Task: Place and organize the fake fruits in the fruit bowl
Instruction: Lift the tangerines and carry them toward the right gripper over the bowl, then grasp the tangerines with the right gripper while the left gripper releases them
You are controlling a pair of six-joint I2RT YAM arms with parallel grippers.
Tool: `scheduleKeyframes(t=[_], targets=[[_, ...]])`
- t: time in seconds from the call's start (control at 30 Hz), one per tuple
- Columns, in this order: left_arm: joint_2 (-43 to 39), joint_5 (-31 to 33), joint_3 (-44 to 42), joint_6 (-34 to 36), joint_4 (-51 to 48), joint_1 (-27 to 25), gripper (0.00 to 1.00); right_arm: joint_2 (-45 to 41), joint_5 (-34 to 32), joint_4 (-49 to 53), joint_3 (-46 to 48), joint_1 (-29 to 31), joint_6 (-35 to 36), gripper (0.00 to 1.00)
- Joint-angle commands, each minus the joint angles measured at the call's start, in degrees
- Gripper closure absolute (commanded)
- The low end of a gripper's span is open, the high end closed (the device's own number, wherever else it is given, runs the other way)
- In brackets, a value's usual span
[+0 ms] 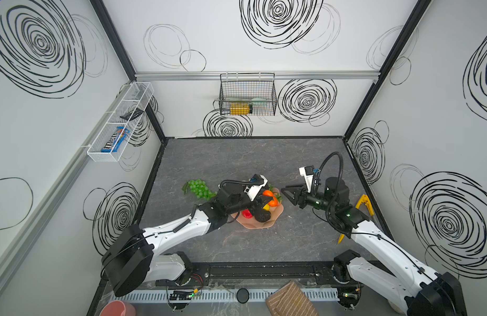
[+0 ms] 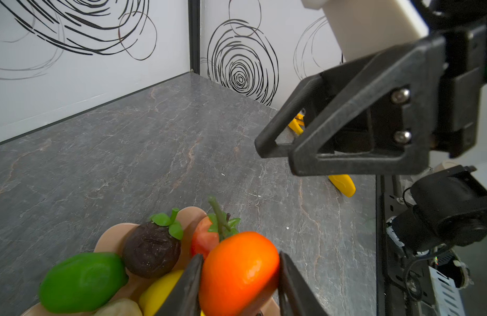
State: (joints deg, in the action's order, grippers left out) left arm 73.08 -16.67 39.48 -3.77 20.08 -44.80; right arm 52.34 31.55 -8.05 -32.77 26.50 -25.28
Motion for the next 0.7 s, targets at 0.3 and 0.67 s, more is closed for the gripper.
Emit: scheduleKeyframes(t=[0.3,0.67], targets=[[0.4,-3.6,-0.6,2.4,4.9,-1.0,0.6,6.1,-12.0,1.3,-6.9,9.2,2.2,0.64],[1.0,-3.6,-1.2,2.6,5.3,-1.2,0.59,8.5,-15.5,1.7,-7.9,11.2,1.7,0.8]])
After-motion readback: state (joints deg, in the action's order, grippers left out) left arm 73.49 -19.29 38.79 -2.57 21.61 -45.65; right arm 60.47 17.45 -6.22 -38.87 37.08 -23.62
